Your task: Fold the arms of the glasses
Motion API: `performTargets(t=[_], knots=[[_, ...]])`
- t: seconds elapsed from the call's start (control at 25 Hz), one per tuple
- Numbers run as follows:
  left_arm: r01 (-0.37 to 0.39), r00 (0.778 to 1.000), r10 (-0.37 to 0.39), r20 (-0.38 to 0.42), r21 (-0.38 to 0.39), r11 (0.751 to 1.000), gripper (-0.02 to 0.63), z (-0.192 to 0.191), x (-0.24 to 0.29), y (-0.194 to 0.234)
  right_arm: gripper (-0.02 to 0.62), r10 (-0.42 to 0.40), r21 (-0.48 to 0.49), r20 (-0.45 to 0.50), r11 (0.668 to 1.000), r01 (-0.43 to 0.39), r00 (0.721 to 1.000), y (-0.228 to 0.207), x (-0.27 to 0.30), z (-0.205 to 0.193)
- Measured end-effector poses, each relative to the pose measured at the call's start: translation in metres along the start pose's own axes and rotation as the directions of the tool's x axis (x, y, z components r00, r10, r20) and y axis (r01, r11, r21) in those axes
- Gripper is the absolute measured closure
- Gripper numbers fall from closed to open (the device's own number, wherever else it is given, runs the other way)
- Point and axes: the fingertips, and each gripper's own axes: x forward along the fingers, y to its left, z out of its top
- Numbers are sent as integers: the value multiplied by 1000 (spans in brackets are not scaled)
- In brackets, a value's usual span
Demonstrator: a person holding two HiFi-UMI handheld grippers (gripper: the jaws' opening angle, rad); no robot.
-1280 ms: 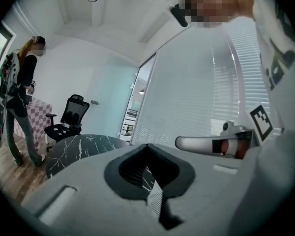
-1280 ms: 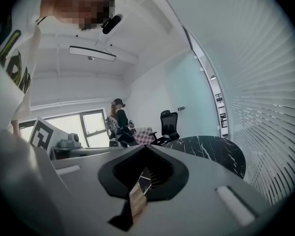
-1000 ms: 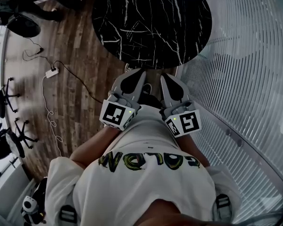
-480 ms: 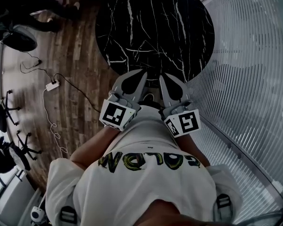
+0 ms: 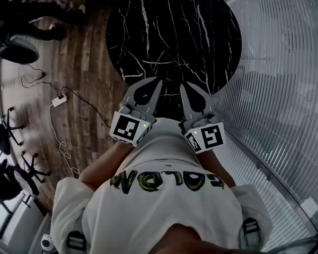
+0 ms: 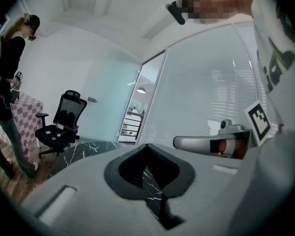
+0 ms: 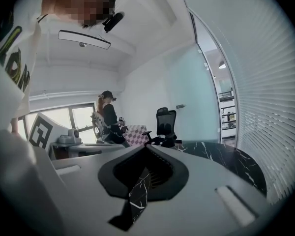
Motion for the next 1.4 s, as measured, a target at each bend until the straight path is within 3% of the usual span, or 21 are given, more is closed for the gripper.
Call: performTargets(t=[0.36, 0.76, 1.08, 1.4], knots=[[-41, 999, 40, -37, -12, 999, 604, -11, 17, 10, 594, 5, -9, -63, 1000, -6, 998, -27, 10, -12], [-53, 990, 51, -130, -9, 999, 604, -51, 37, 28, 592, -30, -35, -138, 999, 25, 990, -71, 30, -51], [-71, 977, 77, -197, 38, 997, 593, -87, 48, 47, 577, -15, -5, -260, 1000, 14, 965, -92, 35, -106], [-91, 952, 106, -286, 67, 994, 574, -137, 64, 73, 569, -15, -10, -311, 1000, 13, 950, -121, 56, -142]])
